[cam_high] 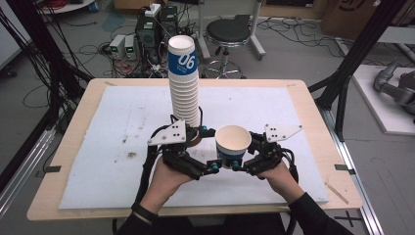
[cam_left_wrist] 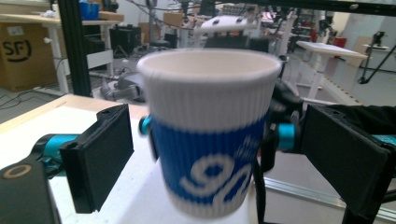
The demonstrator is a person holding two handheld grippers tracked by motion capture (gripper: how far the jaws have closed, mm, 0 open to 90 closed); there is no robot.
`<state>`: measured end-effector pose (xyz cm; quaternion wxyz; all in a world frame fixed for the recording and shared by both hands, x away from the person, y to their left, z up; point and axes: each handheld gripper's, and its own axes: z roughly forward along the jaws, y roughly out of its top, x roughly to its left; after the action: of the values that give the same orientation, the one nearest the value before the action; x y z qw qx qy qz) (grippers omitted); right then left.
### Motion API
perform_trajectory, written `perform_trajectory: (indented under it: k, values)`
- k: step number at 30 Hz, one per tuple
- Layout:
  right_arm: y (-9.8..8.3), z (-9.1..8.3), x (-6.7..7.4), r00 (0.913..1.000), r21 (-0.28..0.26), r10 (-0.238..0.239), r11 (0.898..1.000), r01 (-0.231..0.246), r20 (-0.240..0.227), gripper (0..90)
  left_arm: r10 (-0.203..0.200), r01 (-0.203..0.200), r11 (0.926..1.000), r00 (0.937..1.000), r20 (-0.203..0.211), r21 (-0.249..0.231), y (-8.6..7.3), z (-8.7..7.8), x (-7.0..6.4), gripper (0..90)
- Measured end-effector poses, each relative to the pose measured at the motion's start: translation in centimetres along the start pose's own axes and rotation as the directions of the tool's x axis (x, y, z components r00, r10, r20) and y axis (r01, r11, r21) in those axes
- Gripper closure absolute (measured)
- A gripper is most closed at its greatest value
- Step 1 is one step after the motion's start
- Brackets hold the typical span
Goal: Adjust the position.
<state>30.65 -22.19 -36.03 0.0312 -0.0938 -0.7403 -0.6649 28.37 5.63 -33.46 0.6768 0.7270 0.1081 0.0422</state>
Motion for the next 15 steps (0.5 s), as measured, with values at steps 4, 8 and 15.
perform_trajectory:
  k: [4,8,15]
  values:
    - [0.2,-0.2,0.0,1.0,-0.016,0.006,1.0,-0.006,0.001,26.1,-0.008,0.008,0.9997,0.9998,-0.02,0.024,-0.8,0.1,0.2,9.3]
    - [0.3,-0.2,0.0,0.9999,-0.029,0.015,0.999,-0.015,0.001,26.1,-0.03,0.03,0.9987,0.9994,-0.015,0.04,-1.6,0.9,0.3,9.3]
    - [0.2,-0.2,0.1,0.9997,-0.034,0.023,0.999,-0.022,0.006,26.0,-0.046,0.045,0.996,0.9989,0.009,0.077,-2.6,2.3,0.2,9.3]
